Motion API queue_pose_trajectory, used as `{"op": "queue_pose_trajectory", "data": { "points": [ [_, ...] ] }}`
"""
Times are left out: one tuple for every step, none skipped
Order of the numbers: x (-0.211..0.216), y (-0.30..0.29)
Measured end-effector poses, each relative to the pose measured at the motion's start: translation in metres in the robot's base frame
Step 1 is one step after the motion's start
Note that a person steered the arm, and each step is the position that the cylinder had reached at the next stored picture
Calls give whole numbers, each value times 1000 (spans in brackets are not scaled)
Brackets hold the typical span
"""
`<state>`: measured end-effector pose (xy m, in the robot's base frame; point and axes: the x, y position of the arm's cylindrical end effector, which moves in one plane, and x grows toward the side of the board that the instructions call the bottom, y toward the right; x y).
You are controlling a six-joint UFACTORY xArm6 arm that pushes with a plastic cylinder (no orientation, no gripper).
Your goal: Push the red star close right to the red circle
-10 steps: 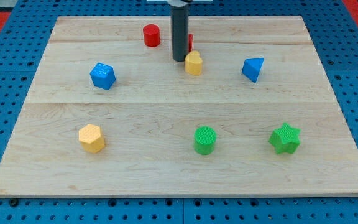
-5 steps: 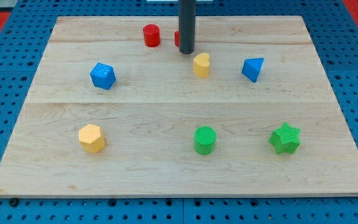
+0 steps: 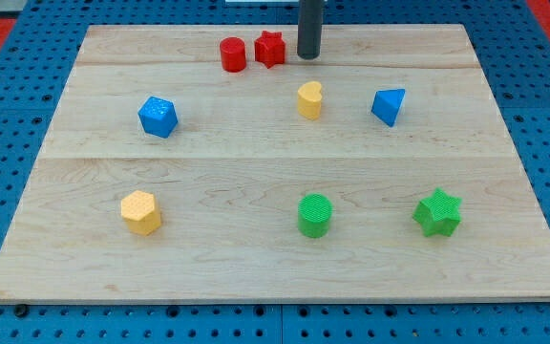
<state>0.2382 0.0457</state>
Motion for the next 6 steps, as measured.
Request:
{"op": "queue_pose_trajectory", "data": {
  "points": [
    [-4, -14],
    [10, -32],
    [13, -66],
    [13, -70],
    [14, -61],
    [20, -45]
  ]
}}
